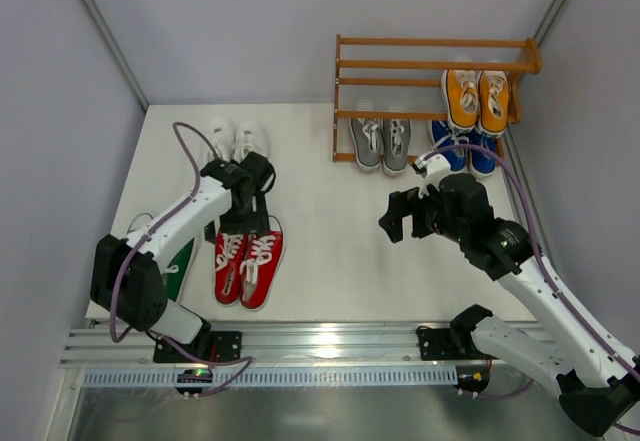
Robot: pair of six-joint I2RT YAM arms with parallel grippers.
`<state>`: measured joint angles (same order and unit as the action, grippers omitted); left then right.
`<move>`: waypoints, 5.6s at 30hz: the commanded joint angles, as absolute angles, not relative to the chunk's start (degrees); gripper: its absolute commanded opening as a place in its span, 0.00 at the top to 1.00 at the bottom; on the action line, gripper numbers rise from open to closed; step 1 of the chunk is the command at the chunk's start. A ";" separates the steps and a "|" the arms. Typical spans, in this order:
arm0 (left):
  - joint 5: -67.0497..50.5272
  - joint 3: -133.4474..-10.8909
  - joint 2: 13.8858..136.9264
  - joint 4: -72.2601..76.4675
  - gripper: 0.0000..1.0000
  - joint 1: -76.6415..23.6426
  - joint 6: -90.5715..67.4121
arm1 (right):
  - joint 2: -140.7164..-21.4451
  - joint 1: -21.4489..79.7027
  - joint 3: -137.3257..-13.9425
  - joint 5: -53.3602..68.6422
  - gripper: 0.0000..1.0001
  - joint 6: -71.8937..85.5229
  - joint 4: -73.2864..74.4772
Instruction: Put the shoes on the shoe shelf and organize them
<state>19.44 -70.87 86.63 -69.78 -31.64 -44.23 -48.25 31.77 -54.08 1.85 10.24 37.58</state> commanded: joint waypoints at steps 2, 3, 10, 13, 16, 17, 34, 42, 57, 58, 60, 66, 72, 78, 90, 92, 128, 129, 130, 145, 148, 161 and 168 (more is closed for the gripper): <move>10.21 -67.42 85.51 -71.98 0.00 -26.72 -35.44 | -48.34 32.08 -54.32 1.14 0.00 9.93 37.18; 8.89 -66.63 86.21 -72.16 0.00 -25.85 -34.29 | -48.51 32.08 -54.32 0.97 0.00 10.11 37.18; 0.18 -60.82 91.75 -68.74 0.00 -25.14 -26.82 | -49.57 32.08 -54.40 0.70 0.00 10.81 37.00; -2.11 -59.77 92.55 -66.28 0.00 -25.22 -24.97 | -50.01 32.08 -54.49 0.53 0.00 11.25 36.91; -4.56 -59.24 94.83 -64.61 0.08 -25.22 -21.72 | -50.71 32.08 -54.49 0.53 0.00 11.69 36.65; -6.31 -59.50 95.79 -64.69 0.16 -25.22 -19.53 | -50.80 32.08 -54.67 0.61 0.00 11.60 36.56; -18.37 -79.97 94.21 -54.87 1.00 -40.59 -37.74 | -51.50 31.91 -58.53 -9.47 0.00 10.37 39.99; -14.69 -89.69 108.96 -33.66 1.00 -51.76 -56.86 | -51.24 29.54 -61.70 -16.87 0.00 12.83 45.26; -5.01 -111.88 126.65 -45.80 0.77 -56.86 -57.13 | -47.20 23.47 -63.11 -16.00 0.00 11.25 50.71; -5.01 -111.88 126.13 -45.70 0.68 -57.39 -57.74 | -47.28 23.38 -62.67 -15.04 0.00 11.25 50.71; -3.96 -111.71 124.11 -46.23 0.37 -58.09 -58.18 | -47.29 23.38 -62.32 -14.15 0.00 11.69 50.71; 6.31 -100.92 110.50 -42.72 0.00 -59.15 -59.94 | -47.37 22.85 -60.03 -10.99 0.00 12.92 47.99; 21.95 -94.66 96.27 -46.39 0.00 -58.71 -57.75 | -47.55 21.89 -54.24 -5.46 0.00 15.90 44.13; 26.11 -87.20 87.46 -49.31 0.00 -56.43 -59.58 | -55.00 22.06 -47.64 11.92 0.00 17.31 35.96; 28.03 -71.11 66.63 -48.42 0.00 -53.26 -60.30 | -74.34 26.19 -51.15 4.66 0.04 23.37 31.47; 28.56 -69.45 64.26 -48.78 0.00 -52.21 -59.25 | -77.59 27.33 -51.67 4.48 0.09 24.25 30.06; 18.99 -62.75 59.32 -37.70 0.00 -40.61 -44.65 | -84.18 32.27 -94.47 -12.92 0.96 13.37 54.93; 18.98 -63.10 59.67 -38.31 0.00 -40.61 -44.30 | -84.90 31.73 -96.14 -13.36 0.96 12.66 53.19; 18.98 -63.28 60.03 -38.23 0.00 -40.61 -44.30 | -85.51 30.95 -96.67 -13.36 0.96 12.22 52.22; 21.18 -62.67 56.69 -41.66 0.01 -40.25 -44.65 | -82.97 25.93 -96.33 -14.76 0.96 8.53 38.32; 20.92 -62.67 56.86 -41.84 0.00 -40.17 -44.47 | -83.40 25.67 -97.03 -16.61 0.96 8.35 38.23; 19.42 -62.93 58.36 -41.66 0.00 -38.85 -43.16 | -96.76 23.29 -104.15 -25.40 0.96 9.05 22.52; 19.86 -63.02 57.48 -43.50 0.00 -37.97 -43.15 | -108.01 22.59 -114.16 -28.04 0.96 8.62 16.89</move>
<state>19.68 -60.95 58.70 -42.33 -38.57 -44.27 -109.12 22.90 -106.34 -23.49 9.17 32.69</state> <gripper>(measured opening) 0.996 0.079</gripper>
